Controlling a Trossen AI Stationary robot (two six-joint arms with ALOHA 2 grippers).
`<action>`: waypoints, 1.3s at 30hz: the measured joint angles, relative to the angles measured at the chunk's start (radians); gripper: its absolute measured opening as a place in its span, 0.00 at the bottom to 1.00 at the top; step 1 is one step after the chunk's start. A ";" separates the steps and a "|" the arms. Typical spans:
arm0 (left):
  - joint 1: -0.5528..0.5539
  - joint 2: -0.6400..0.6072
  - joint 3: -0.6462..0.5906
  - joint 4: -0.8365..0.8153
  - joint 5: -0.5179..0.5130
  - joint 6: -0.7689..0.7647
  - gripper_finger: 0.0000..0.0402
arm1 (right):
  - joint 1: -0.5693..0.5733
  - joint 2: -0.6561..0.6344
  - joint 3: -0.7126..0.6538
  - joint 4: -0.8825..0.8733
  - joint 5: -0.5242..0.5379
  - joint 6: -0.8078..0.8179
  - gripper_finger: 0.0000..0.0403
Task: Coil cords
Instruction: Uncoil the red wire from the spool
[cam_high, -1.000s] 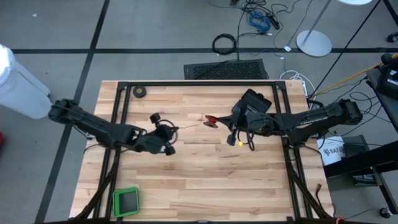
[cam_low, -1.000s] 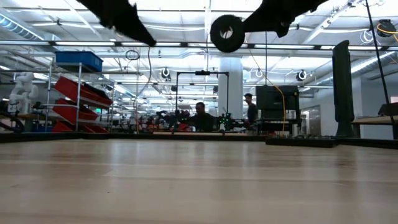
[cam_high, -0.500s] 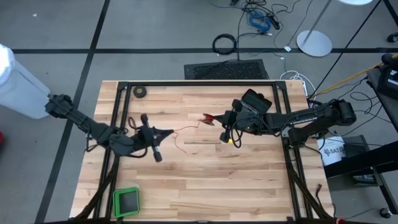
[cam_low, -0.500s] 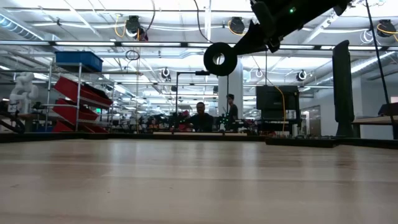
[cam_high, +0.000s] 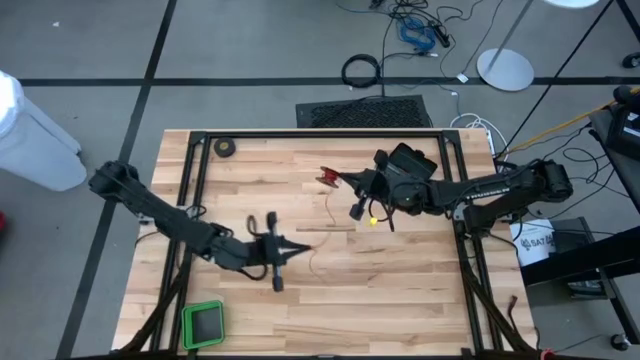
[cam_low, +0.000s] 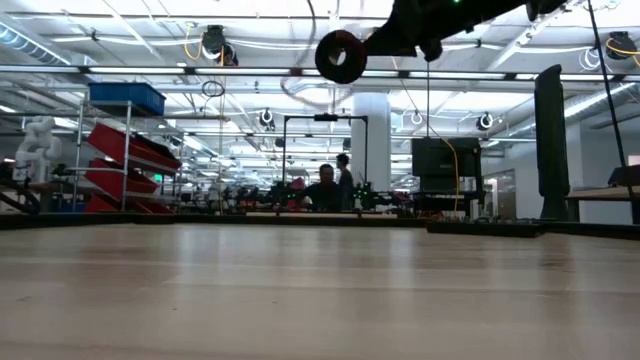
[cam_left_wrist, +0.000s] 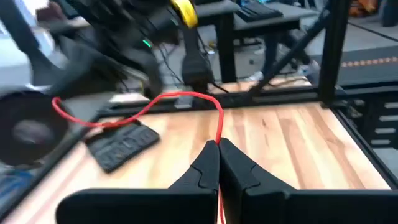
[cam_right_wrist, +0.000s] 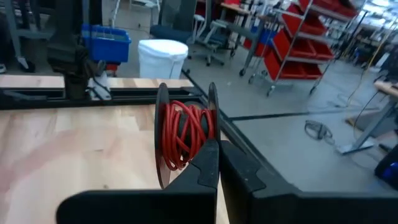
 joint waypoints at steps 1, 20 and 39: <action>0.009 0.023 0.000 0.007 0.015 -0.008 0.00 | -0.002 0.000 0.000 0.009 -0.001 -0.008 0.00; 0.045 0.027 0.000 -0.329 0.067 -0.164 0.32 | -0.005 -0.013 0.165 -0.326 -0.051 -0.013 0.00; 0.041 -0.149 0.000 -0.282 -0.194 -0.046 0.47 | -0.007 -0.013 0.216 -0.459 -0.263 0.028 0.00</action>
